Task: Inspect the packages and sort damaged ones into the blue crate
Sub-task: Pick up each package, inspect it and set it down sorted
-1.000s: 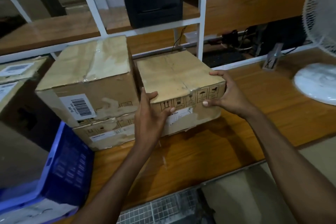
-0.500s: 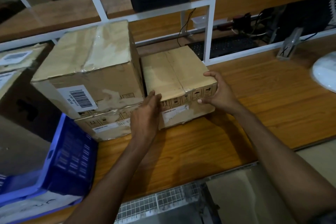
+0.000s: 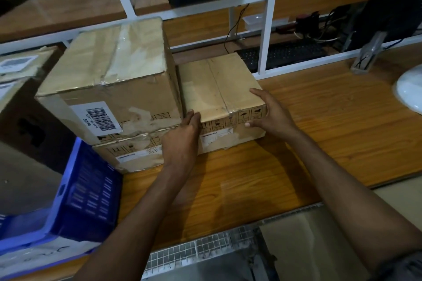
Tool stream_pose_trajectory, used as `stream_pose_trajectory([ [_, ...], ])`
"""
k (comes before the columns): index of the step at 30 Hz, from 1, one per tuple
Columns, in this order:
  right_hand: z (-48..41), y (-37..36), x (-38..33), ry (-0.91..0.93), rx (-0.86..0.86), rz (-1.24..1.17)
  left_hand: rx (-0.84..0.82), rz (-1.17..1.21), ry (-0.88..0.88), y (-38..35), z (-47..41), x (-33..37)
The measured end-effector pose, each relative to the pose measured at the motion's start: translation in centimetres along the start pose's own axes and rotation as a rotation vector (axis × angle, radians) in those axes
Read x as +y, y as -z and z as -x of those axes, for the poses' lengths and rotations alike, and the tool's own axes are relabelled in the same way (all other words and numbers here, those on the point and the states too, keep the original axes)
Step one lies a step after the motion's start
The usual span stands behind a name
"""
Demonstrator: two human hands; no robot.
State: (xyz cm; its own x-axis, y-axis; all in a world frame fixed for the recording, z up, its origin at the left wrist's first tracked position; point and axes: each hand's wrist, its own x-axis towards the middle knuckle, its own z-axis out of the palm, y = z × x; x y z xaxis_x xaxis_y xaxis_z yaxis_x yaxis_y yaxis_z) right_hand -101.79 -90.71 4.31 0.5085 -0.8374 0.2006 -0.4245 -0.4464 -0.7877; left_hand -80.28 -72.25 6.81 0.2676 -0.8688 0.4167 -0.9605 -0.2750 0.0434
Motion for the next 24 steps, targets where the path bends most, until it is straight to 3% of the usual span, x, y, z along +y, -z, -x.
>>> stream_pose_trajectory([
  [7, 0.4, -0.9, -2.6, 0.187, 0.021, 0.596, -0.046, -0.087, -0.011, 0.1, 0.2, -0.1],
  [12, 0.8, -3.2, -3.7, 0.177, 0.029, 0.584, -0.085, -0.017, -0.013, 0.0, 0.0, -0.5],
  [17, 1.4, -3.0, -4.3, 0.162, -0.005, 0.583, -0.149, -0.019, -0.130, 0.6, 1.7, -1.4],
  [19, 2.4, -3.4, -4.9, 0.159, 0.073, 0.562, -0.109, 0.008, -0.155, 0.8, 3.3, -2.2],
  [24, 7.0, -6.3, -8.0, 0.124, 0.249, 0.329, -0.043, 0.187, -0.010, 2.4, 7.7, -4.3],
])
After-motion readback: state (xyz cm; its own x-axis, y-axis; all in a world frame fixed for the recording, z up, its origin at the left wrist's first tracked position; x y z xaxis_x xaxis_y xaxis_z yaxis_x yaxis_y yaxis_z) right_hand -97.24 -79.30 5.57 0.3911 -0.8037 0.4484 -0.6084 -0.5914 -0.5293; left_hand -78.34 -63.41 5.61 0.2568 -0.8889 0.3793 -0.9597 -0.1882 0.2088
